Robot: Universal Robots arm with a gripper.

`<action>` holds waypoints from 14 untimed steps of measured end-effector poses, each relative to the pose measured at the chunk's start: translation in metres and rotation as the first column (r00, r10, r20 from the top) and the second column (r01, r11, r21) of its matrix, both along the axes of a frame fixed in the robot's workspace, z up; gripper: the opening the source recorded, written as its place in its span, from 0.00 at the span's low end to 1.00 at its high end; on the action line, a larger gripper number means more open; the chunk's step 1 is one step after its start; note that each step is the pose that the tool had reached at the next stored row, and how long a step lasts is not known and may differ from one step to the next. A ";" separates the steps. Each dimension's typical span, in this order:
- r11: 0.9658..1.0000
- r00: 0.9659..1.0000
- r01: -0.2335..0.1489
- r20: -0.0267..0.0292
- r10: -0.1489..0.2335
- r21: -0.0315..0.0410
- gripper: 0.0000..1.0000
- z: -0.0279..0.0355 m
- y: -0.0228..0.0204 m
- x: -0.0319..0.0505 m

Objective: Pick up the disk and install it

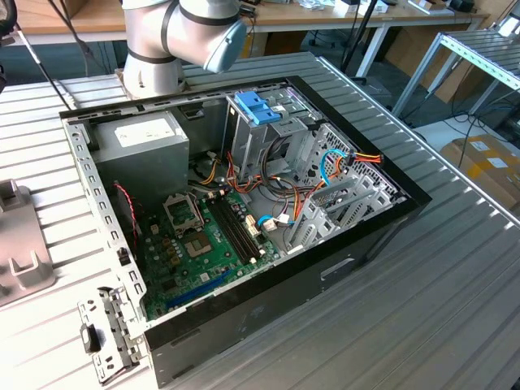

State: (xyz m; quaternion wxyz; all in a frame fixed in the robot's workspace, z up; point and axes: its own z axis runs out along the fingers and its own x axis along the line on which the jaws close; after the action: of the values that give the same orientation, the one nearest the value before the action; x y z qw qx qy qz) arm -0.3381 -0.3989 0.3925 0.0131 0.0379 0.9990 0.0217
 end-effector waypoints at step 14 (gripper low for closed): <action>1.000 1.000 0.000 0.000 0.000 0.000 0.11 -0.0001 0.0000 -0.0133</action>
State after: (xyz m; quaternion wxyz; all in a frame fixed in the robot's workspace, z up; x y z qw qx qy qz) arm -0.3515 -0.3990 0.3924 0.0131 0.0378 0.9990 0.0217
